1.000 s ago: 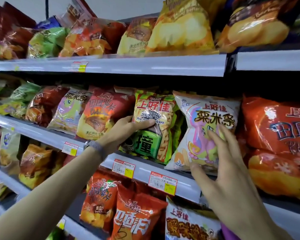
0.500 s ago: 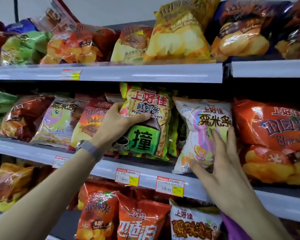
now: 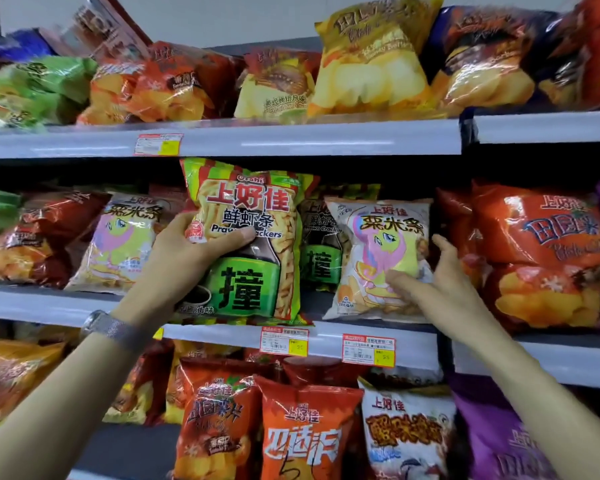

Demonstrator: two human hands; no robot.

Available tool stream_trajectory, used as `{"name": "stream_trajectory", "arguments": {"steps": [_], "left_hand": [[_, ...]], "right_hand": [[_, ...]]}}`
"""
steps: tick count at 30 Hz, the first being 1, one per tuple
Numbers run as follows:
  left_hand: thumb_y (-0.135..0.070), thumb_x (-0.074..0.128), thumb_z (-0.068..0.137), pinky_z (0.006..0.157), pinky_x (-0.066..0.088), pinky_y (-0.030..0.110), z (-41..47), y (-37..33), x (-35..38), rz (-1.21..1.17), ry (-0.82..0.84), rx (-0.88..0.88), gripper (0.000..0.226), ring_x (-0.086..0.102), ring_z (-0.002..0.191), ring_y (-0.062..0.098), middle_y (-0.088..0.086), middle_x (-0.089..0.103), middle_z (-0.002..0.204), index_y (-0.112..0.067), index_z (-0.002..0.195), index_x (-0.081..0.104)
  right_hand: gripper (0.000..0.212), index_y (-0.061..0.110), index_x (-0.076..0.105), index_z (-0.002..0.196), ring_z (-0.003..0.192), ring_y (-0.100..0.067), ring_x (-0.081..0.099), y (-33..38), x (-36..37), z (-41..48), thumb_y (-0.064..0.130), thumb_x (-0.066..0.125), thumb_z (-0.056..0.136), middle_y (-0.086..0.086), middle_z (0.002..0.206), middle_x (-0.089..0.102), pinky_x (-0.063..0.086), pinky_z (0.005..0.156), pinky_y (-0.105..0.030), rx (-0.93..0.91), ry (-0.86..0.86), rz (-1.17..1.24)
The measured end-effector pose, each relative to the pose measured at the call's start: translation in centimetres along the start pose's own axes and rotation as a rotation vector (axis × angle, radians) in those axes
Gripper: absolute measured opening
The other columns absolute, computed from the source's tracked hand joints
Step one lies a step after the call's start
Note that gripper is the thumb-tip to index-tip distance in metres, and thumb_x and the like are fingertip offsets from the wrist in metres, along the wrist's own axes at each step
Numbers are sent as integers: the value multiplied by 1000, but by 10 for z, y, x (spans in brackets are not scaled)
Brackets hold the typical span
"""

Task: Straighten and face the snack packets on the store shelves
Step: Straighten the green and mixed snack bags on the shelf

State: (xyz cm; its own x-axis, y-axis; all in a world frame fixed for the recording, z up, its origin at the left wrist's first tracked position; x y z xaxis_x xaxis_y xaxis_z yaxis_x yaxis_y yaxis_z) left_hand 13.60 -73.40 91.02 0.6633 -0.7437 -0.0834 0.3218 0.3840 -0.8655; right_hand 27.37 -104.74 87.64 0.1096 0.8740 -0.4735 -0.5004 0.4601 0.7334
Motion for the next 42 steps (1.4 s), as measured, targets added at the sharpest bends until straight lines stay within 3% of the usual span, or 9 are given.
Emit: {"name": "stream_trajectory", "arguments": {"steps": [2,7,14,20,23,28,32,35,42], "left_hand": [[-46,90,75,36,42,20,-2,0,-3,-30,21,-8,61,69,51,9,-3,77,88,-22,125,64],[-36,89,79,37,45,18,-7,6,-19,-61,43,0,57,73,55,11,4,79,96,-17,127,64],[-39,89,78,39,50,23,-5,14,-42,-111,51,-12,66,77,61,17,6,80,100,-20,133,60],[-48,95,70,74,64,61,-7,23,-48,-121,89,-17,68,80,82,36,7,82,100,-24,124,61],[-51,96,67,86,55,77,-10,23,-44,-159,118,-26,71,79,89,39,9,81,105,-25,124,62],[-43,90,75,83,64,60,-19,10,-17,-189,191,-22,59,80,87,32,6,82,104,-22,125,65],[-42,87,81,47,56,26,-24,-3,20,-168,288,6,53,78,68,18,-1,81,88,-19,124,66],[-59,89,74,66,63,34,-25,-11,55,-127,387,52,70,80,82,21,-1,82,99,-21,127,65],[-87,83,50,88,63,46,-17,-34,150,-63,419,119,86,78,93,16,-11,80,103,-32,113,67]], "right_hand": [[110,23,20,160,121,-15,59,1,0,4,51,85,75,16,141,54,39,113,-41,141,121,129],[30,28,70,105,90,-9,76,8,4,6,29,87,80,11,100,80,59,84,-31,107,252,253],[74,30,55,126,86,-1,75,23,43,12,33,98,65,16,104,77,58,69,-25,56,99,373],[46,32,64,109,81,-3,72,46,82,18,39,93,74,10,102,76,54,53,-20,57,213,353],[49,33,67,113,94,-8,75,49,82,20,45,93,73,10,110,77,63,74,-27,45,247,296],[53,19,56,134,70,5,71,48,65,7,36,79,90,8,100,70,53,60,-11,70,233,361],[87,27,49,148,122,-16,62,40,33,-7,77,64,79,3,137,64,47,109,-41,56,6,317],[38,32,64,123,106,-17,71,37,6,-28,60,59,97,3,122,73,54,101,-42,19,-45,426],[85,22,47,151,106,-1,61,29,-47,-49,71,63,83,14,122,65,44,85,-19,-91,-159,44]]}}
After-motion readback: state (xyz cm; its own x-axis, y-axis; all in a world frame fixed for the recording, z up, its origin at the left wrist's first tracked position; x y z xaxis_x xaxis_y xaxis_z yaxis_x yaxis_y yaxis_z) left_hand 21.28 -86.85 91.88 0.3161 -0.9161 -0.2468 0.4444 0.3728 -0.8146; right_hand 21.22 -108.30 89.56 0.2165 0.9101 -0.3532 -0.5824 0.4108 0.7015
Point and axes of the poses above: each hand's wrist, its own z-axis towards the middle knuckle, its own x-axis out of the palm, y = z × x, the point moved 4 cm from there along z, towards the middle knuckle
